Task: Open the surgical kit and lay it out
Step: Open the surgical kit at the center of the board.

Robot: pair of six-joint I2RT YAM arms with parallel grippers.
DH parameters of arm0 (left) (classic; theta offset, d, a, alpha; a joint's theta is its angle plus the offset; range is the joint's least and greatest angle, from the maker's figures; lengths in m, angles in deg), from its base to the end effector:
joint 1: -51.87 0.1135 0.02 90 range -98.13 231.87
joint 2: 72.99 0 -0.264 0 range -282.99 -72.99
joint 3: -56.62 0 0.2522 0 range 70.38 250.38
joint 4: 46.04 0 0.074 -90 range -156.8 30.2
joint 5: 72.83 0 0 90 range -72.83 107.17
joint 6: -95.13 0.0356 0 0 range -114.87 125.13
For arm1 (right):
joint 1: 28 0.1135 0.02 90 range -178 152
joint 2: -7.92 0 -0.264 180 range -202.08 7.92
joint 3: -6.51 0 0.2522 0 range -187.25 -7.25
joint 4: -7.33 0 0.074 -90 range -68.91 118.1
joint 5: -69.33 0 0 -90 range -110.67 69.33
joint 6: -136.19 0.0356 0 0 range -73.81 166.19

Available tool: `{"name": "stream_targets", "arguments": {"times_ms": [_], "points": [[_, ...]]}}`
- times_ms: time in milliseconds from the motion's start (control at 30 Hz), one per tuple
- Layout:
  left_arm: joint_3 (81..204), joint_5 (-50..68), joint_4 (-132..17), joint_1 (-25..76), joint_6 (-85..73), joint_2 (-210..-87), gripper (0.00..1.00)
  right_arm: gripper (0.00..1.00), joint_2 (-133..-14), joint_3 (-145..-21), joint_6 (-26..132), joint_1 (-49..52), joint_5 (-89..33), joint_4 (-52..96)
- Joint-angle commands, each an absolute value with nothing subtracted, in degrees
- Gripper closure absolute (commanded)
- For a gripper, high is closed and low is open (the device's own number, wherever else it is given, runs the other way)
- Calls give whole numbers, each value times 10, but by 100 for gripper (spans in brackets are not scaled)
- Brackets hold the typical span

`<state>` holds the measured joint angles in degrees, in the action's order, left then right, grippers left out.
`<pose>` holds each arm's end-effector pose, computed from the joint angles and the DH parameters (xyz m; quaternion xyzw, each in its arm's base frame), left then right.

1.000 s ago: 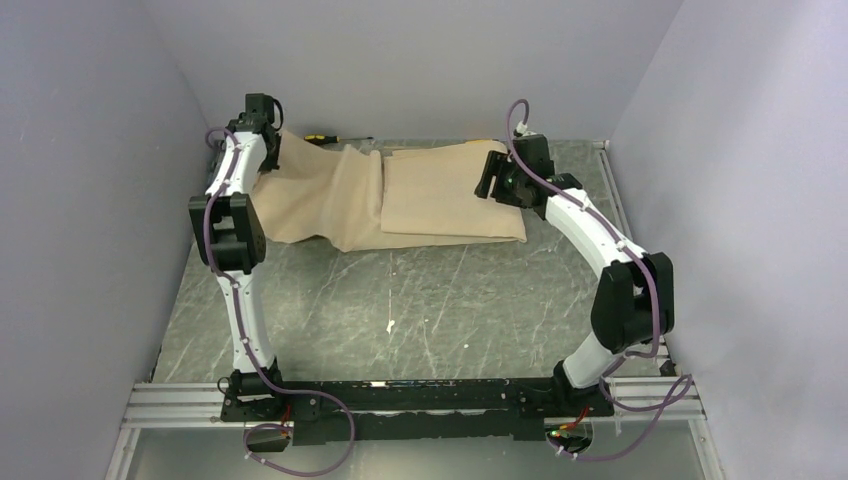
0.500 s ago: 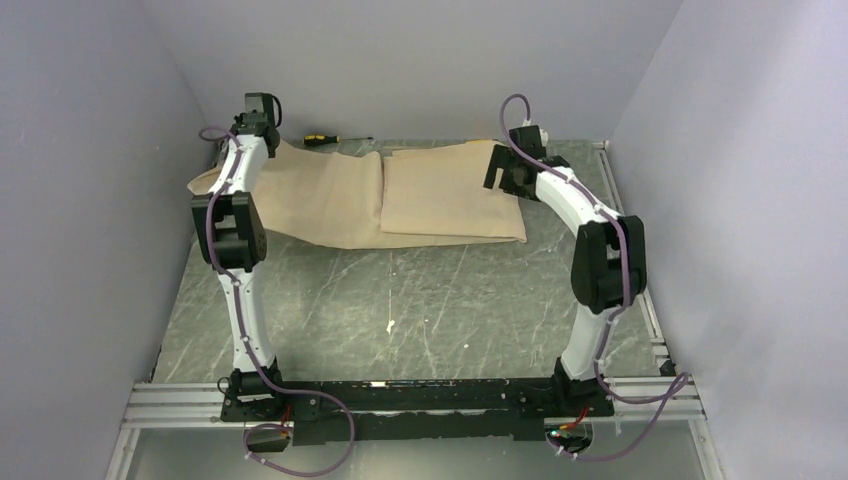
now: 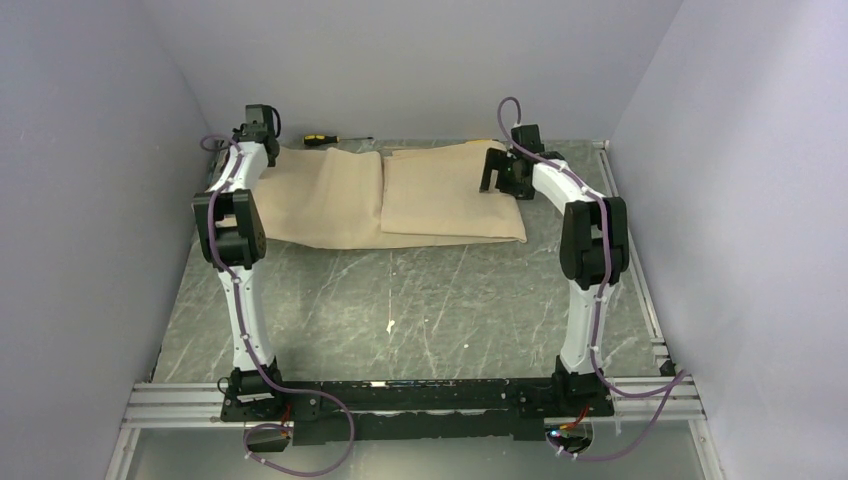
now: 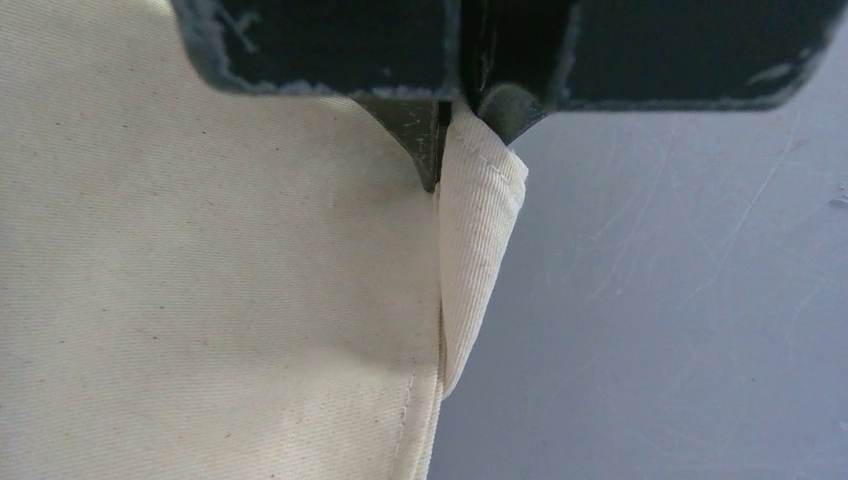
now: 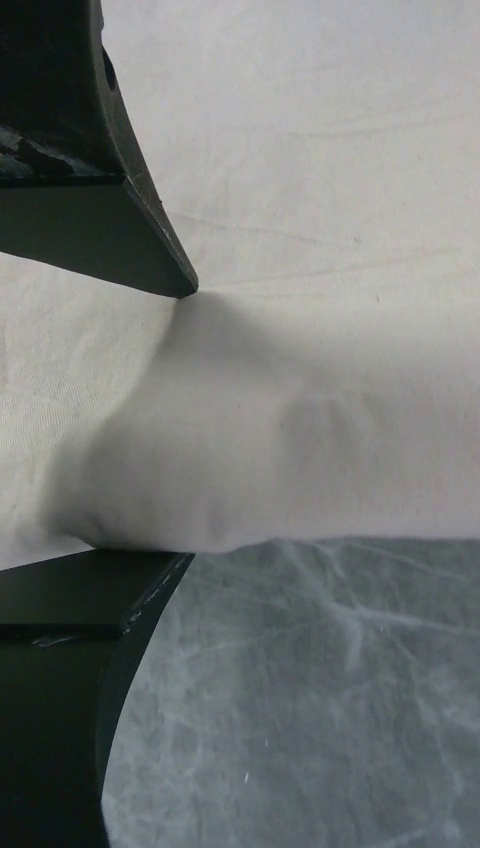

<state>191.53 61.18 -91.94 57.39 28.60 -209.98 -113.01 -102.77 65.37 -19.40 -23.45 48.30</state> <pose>0.5269 0.0758 0.2104 0.0023 0.8759 0.4218 0.2343 0.4637 0.0719 0.2020 0.0796 0.9437 0.0992 0.3055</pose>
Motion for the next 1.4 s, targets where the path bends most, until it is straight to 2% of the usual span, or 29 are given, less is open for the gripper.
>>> {"name": "stream_targets", "arguments": {"times_ms": [0, 367, 800, 833, 867, 900, 933, 1000, 1133, 1367], "points": [[1916, 660, -877, 598, 304, -2085, 100, 9, -1122, -1044, 668, -183, -300, 451], [1938, 662, -859, 616, 320, -2111, 100, 13, -1119, -1032, 732, -156, -312, 416], [1932, 711, -797, 627, 360, -2129, 100, 13, -1120, -1033, 760, -145, -323, 411], [1937, 715, -800, 626, 360, -2130, 91, 13, -1121, -1034, 761, -144, -323, 412], [1942, 716, -804, 626, 357, -2130, 75, 13, -1121, -1034, 763, -144, -322, 413], [1943, 713, -809, 626, 350, -2126, 54, 13, -1120, -1033, 764, -144, -322, 412], [1942, 709, -814, 625, 343, -2121, 42, 13, -1120, -1032, 765, -144, -321, 411], [1943, 705, -825, 624, 325, -2106, 27, 13, -1118, -1033, 765, -144, -320, 413], [1956, 675, -871, 620, 270, -2074, 18, 13, -1117, -1034, 764, -144, -318, 417], [1960, 618, -929, 612, 210, -2030, 14, 13, -1098, -1038, 750, -144, -284, 438]]}}
